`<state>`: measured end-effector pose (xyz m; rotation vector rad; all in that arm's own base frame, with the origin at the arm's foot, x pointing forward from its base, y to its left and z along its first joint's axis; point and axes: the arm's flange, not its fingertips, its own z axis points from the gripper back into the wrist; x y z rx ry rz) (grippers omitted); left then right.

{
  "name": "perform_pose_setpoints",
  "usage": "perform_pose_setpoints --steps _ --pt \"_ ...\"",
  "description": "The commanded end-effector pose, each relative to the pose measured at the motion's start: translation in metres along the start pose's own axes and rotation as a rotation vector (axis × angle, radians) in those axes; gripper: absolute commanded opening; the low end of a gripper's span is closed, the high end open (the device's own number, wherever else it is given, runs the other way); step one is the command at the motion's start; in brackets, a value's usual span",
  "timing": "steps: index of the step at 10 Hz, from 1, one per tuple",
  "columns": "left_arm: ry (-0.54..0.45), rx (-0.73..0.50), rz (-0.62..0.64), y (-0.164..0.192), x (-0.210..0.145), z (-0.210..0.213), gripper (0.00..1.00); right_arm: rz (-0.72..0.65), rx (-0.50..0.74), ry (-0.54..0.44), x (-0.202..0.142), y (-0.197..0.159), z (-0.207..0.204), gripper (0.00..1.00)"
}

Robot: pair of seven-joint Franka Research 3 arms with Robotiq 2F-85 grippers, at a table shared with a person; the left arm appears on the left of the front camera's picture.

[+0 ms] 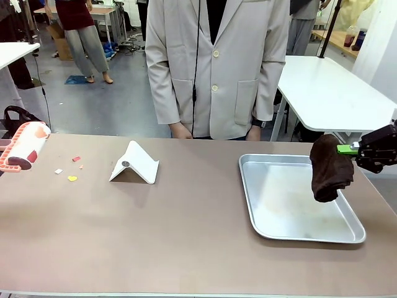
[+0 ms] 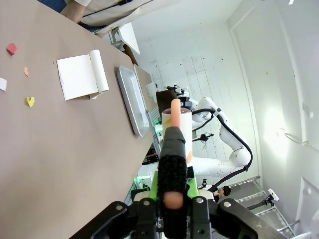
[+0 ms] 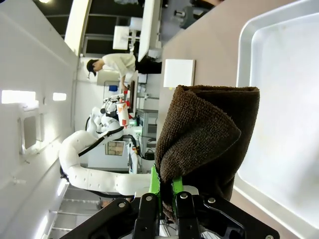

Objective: Clean the surface of the table.
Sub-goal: Clean the area not pointed to by the person.

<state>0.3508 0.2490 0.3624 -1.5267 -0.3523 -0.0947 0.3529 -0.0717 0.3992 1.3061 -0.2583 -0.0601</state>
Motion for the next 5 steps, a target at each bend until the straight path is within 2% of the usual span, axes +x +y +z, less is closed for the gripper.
perform_pose_setpoints --steps 1,5 --pt "0.013 0.000 -0.012 -0.0023 -0.0018 0.0005 0.00 0.012 0.007 -0.005 -0.0005 0.0038 0.0023 0.11" --pt "0.013 0.000 -0.012 -0.0023 -0.0018 0.0005 0.00 0.012 0.007 -0.005 -0.0005 0.0038 0.0023 0.11"
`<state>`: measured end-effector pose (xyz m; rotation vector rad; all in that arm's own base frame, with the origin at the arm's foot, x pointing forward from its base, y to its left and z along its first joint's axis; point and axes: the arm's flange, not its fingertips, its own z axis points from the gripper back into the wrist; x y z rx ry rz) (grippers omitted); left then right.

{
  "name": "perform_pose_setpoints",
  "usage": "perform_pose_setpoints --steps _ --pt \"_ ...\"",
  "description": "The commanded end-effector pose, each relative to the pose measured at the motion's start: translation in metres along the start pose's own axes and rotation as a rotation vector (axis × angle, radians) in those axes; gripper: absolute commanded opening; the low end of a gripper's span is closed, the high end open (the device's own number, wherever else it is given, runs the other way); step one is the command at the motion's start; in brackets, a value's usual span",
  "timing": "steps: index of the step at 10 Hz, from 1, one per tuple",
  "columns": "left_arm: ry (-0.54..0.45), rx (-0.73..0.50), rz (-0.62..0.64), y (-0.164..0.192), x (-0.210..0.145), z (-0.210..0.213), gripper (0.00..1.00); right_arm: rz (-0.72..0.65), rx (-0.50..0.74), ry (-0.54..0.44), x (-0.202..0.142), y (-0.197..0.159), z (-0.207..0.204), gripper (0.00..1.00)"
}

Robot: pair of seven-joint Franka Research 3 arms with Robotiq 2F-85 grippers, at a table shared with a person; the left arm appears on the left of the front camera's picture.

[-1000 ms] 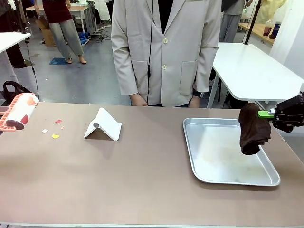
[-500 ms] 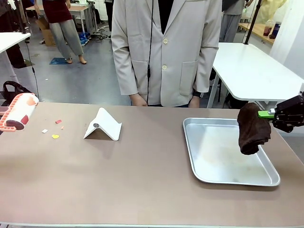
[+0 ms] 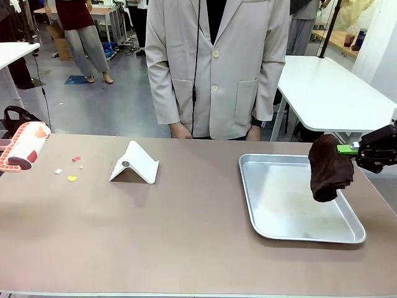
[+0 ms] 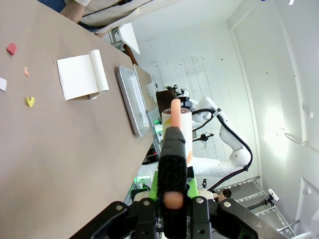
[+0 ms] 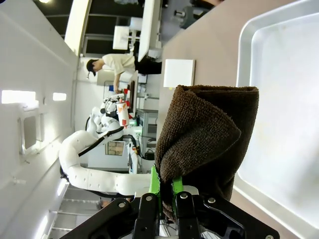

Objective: Clean the surface of the table.
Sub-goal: Clean the area not pointed to by the person.

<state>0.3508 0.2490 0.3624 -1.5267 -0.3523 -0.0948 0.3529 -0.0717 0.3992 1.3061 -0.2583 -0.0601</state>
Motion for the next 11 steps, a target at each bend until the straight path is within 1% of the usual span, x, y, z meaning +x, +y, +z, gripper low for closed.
perform_pose_setpoints --steps 1,3,4,5,7,8,9,10,11 --pt "0.013 0.000 -0.012 -0.002 -0.002 0.001 0.00 0.012 0.007 -0.005 -0.001 0.004 0.002 0.11" --pt "0.013 0.000 -0.012 -0.002 -0.002 0.001 0.00 0.012 0.007 -0.005 -0.001 0.004 0.002 0.11" --pt "0.000 0.000 0.000 0.000 0.000 0.000 0.23 0.012 0.007 -0.005 -0.001 0.004 0.002 0.11" --pt "-0.107 0.167 0.000 -0.003 0.002 -0.002 0.23 0.012 0.007 -0.005 -0.001 0.004 0.002 0.11" --pt "-0.195 0.335 0.076 -0.003 0.021 0.003 0.23 0.012 0.007 -0.005 -0.001 0.004 0.002 0.11" --pt "-0.286 0.417 0.106 -0.002 0.037 0.010 0.23 0.012 0.007 -0.005 -0.001 0.004 0.002 0.11" --pt "-0.336 0.458 0.150 0.002 0.051 0.016 0.23 0.012 0.007 -0.005 -0.001 0.004 0.002 0.11" --pt "-0.355 0.493 0.207 0.009 0.064 0.018 0.23 0.012 0.007 -0.005 -0.001 0.004 0.002 0.11" --pt "-0.350 0.527 0.267 0.016 0.072 0.017 0.23 0.012 0.007 -0.005 -0.001 0.004 0.002 0.11"
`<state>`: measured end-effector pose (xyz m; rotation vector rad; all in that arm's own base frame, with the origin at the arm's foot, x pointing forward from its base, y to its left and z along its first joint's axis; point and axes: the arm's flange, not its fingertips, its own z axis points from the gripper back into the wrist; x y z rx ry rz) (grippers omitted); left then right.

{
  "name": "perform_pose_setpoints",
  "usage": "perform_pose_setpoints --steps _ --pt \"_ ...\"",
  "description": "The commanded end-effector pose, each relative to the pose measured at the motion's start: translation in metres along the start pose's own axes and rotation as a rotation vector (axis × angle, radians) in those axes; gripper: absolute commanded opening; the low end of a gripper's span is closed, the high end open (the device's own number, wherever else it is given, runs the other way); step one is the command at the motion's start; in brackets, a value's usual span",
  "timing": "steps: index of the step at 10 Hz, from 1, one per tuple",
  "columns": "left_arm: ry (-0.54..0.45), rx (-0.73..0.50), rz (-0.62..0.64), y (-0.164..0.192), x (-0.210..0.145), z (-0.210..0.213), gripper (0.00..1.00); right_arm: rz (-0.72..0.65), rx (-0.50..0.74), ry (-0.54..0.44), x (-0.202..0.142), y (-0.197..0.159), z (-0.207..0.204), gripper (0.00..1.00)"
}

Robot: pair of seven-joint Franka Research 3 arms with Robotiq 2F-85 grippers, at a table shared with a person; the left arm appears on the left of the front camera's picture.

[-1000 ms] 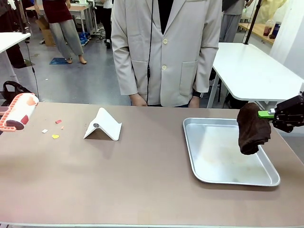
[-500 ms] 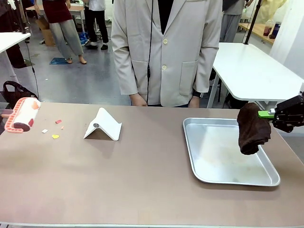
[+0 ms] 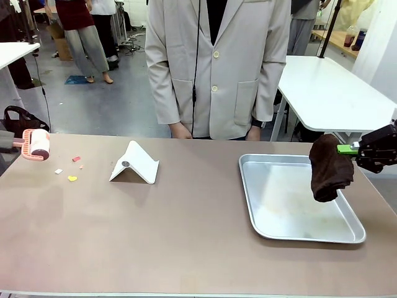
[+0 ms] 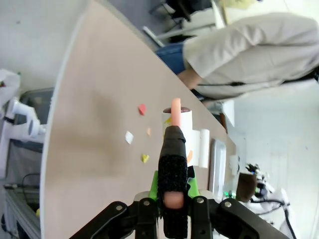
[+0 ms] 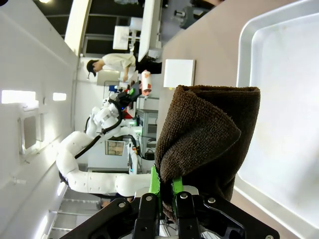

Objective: Clean the surface of the table.
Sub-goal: Clean the area not pointed to by the person.

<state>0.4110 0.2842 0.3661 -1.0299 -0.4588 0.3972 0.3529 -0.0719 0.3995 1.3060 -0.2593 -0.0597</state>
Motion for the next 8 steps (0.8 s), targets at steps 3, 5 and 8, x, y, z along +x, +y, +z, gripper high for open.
perform_pose_setpoints --steps 3,5,8 --pt "0.011 0.115 0.129 0.007 0.008 -0.018 0.23 0.011 0.007 -0.005 -0.001 0.003 0.002 0.11" --pt "0.029 0.177 0.107 0.019 -0.001 -0.018 0.23 0.011 0.007 -0.005 -0.001 0.003 0.002 0.11" --pt "-0.003 0.191 0.045 0.029 -0.018 -0.016 0.23 0.011 0.007 -0.005 -0.001 0.003 0.002 0.11"
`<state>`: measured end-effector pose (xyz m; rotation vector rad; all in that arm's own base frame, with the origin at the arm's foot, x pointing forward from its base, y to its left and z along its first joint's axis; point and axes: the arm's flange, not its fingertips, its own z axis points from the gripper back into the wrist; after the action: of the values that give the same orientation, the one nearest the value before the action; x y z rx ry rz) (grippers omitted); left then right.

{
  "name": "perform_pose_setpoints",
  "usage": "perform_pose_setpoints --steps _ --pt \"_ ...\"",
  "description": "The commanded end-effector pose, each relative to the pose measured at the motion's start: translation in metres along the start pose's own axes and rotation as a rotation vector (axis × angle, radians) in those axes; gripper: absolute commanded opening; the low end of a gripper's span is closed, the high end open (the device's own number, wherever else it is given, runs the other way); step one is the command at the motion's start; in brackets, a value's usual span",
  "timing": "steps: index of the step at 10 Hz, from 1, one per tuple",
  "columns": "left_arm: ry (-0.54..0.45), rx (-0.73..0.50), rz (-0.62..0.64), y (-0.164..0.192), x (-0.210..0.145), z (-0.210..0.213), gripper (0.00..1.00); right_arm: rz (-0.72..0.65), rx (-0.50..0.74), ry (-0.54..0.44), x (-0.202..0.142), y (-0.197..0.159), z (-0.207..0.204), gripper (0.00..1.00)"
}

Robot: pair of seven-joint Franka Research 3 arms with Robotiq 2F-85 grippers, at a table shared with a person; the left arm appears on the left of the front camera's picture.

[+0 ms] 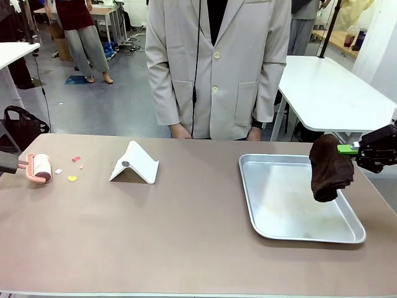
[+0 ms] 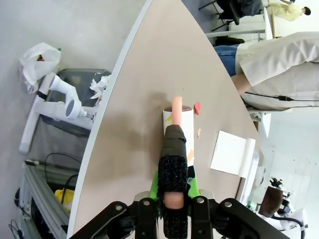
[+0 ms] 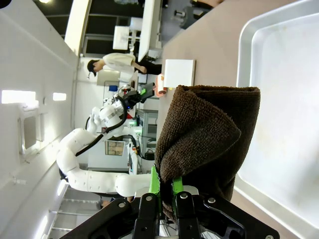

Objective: Clean the surface of the table.
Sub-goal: Clean the area not pointed to by the person.

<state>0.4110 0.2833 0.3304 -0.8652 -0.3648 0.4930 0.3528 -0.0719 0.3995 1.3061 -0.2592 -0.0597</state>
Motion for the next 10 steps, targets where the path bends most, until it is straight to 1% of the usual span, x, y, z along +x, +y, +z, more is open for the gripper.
perform_pose_setpoints --steps 1,3,6,8,10 --pt "-0.011 0.010 -0.038 0.000 -0.014 -0.004 0.23 0.011 0.007 -0.005 0.000 0.003 0.002 0.11" --pt "0.025 0.038 -0.029 0.003 -0.013 -0.016 0.23 0.011 0.007 -0.005 0.000 0.003 0.002 0.11" --pt "0.075 0.073 -0.017 0.000 -0.002 -0.039 0.23 0.011 0.007 -0.005 0.000 0.003 0.002 0.11" --pt "0.110 0.079 -0.020 -0.007 0.007 -0.055 0.23 0.011 0.007 -0.005 0.000 0.003 0.002 0.11" --pt "0.120 0.081 -0.028 -0.018 0.017 -0.071 0.23 0.011 0.007 -0.005 0.000 0.003 0.002 0.11"
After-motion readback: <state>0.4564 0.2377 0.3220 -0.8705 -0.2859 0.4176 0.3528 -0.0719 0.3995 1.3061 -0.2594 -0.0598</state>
